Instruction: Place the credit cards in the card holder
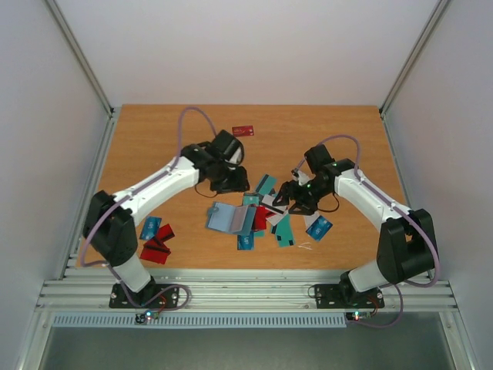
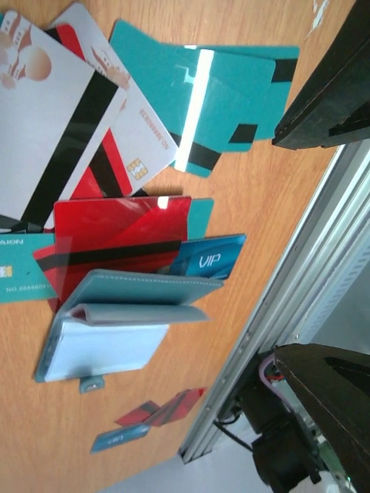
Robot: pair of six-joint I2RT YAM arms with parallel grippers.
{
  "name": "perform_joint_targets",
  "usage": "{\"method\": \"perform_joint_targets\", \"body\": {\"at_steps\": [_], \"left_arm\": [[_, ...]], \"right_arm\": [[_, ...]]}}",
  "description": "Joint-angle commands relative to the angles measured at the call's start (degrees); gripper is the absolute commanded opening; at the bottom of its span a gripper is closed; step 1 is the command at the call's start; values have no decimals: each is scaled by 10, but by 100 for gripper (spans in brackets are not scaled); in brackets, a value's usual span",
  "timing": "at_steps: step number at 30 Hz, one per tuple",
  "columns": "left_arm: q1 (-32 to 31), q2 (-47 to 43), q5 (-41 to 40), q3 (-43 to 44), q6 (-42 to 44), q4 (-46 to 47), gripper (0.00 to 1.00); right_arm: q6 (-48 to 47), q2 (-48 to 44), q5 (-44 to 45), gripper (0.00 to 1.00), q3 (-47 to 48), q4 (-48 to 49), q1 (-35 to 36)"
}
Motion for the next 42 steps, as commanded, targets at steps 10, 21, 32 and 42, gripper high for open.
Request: {"method": "perform_joint_targets", "body": {"at_steps": [10, 21, 32, 42], "left_arm": [[80, -2, 2, -25, 164, -59, 50], [97, 126, -31, 43, 210, -93, 46], [105, 193, -10, 52, 230, -74, 44], [107, 184, -11, 4, 207, -72, 41]], "right_arm": [[80, 44, -12, 70, 48, 45, 84], [97, 148, 20, 51, 96, 35, 110], [98, 210, -7, 34, 107, 62, 123], [102, 263, -15, 30, 137, 77, 131]]}}
